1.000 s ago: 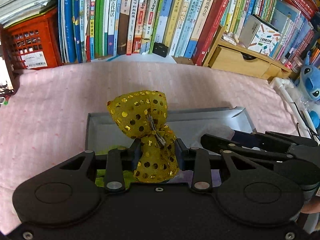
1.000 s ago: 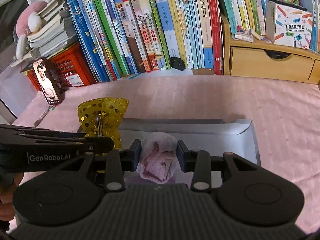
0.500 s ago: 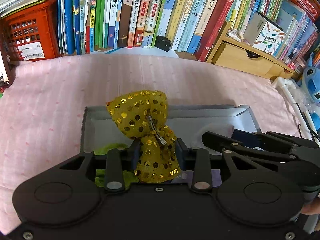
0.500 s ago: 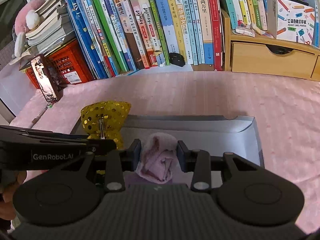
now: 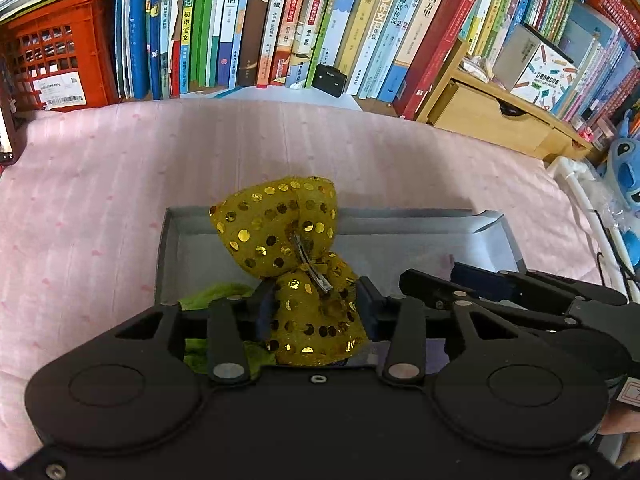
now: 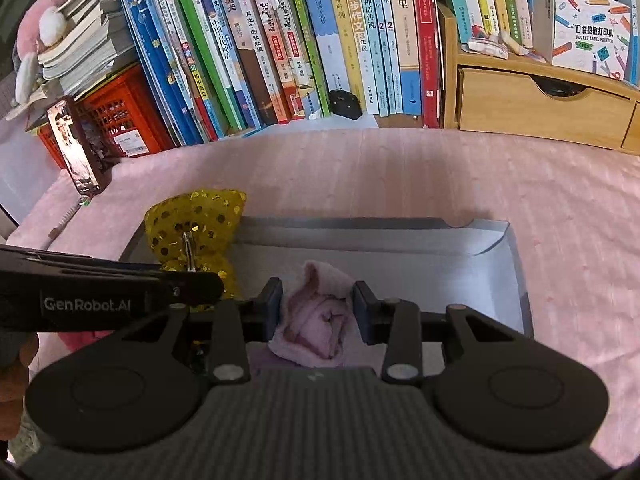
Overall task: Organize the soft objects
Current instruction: 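Open both tools to release the bow and towel into the tray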
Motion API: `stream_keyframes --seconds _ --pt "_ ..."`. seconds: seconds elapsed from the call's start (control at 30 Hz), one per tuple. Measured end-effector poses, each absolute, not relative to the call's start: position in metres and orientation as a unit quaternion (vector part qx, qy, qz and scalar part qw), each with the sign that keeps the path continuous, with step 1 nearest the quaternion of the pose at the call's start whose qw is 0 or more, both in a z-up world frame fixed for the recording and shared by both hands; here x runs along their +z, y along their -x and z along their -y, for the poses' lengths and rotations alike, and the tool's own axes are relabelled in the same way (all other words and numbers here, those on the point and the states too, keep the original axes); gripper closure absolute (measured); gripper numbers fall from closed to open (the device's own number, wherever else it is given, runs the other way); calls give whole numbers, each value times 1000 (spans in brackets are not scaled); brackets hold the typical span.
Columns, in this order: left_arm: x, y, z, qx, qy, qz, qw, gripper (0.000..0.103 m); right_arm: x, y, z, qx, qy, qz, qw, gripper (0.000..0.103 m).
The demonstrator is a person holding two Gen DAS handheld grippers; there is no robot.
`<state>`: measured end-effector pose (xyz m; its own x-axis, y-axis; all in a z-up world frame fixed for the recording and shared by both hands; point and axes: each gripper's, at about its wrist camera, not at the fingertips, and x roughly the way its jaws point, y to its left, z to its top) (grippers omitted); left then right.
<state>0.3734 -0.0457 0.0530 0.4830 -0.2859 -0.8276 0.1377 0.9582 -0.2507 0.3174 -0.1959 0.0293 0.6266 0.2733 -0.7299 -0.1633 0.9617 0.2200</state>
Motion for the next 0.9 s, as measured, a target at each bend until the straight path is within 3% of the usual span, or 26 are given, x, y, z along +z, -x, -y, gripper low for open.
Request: stream_keyframes --seconds 0.13,0.2,0.5,0.9 --pt "60 -368 45 -125 76 -487 861 57 31 -315 199 119 -69 -410 901 53" --pt "65 -364 45 -126 73 -484 863 54 34 -312 200 117 -71 -406 904 42" --pt "91 -340 37 -133 66 -467 872 49 57 -294 206 120 -46 -380 916 28" --pt "135 -277 6 -144 47 -415 897 41 101 -249 189 150 -4 -341 928 21"
